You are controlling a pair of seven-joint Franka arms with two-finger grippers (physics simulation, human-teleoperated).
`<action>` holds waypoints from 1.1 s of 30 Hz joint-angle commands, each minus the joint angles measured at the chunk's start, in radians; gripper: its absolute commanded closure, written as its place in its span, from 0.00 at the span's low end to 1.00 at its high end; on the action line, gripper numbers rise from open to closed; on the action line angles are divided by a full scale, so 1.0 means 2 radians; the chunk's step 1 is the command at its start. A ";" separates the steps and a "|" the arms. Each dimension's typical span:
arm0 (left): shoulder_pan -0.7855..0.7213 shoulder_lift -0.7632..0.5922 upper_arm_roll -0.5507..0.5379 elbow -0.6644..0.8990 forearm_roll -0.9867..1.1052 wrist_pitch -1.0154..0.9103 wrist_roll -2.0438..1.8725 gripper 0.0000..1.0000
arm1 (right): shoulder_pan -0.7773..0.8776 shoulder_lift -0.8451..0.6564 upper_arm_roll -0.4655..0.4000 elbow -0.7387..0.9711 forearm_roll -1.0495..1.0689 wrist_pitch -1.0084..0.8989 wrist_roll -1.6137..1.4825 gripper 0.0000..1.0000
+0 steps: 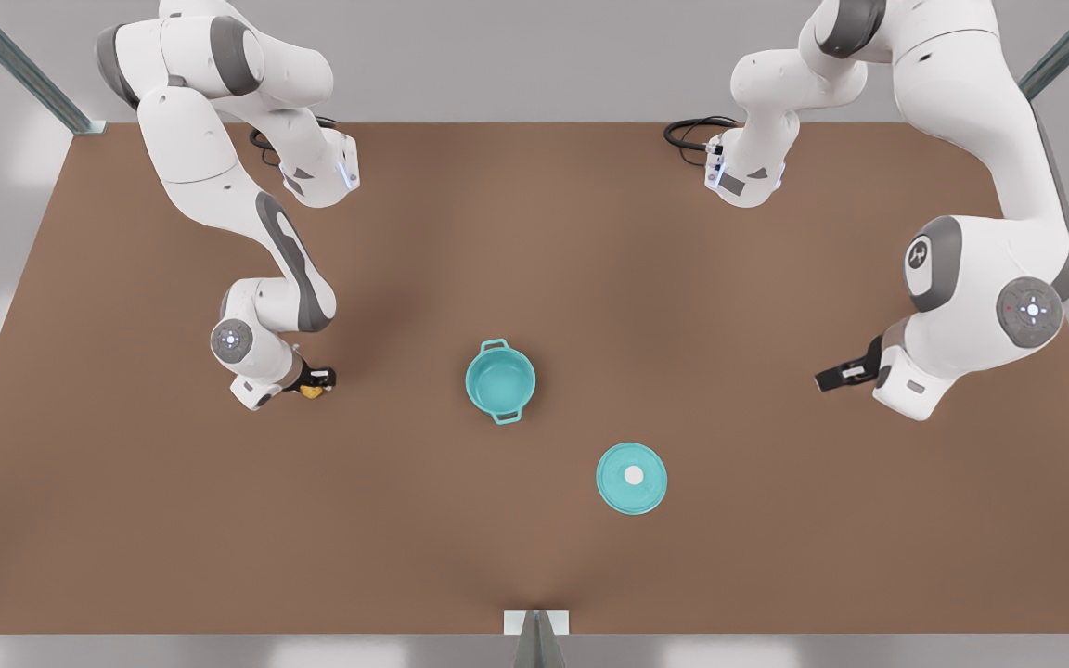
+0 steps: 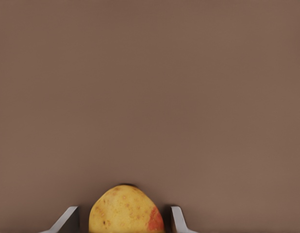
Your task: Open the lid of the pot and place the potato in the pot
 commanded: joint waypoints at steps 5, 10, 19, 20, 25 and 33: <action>-0.002 0.001 -0.002 0.001 -0.002 -0.020 0.127 0.00 | 0.000 -0.004 0.000 -0.002 0.002 -0.001 -0.008 0.38; -0.007 0.003 -0.002 0.001 -0.002 -0.022 0.124 0.00 | 0.000 -0.005 0.000 -0.002 0.002 -0.002 -0.018 0.46; -0.007 0.003 -0.002 0.001 -0.002 -0.023 0.122 0.00 | 0.005 -0.062 0.018 0.001 0.002 -0.038 -0.019 0.48; -0.007 0.003 -0.002 0.001 -0.002 -0.023 0.121 0.00 | 0.005 -0.076 0.022 0.002 0.000 -0.044 -0.022 0.48; -0.007 0.005 -0.002 0.002 -0.002 -0.023 0.121 0.00 | 0.005 -0.098 0.065 0.088 -0.003 -0.139 -0.016 0.49; -0.007 0.005 -0.002 0.002 -0.002 -0.023 0.120 0.00 | 0.074 -0.065 0.094 0.206 -0.028 -0.186 0.074 0.50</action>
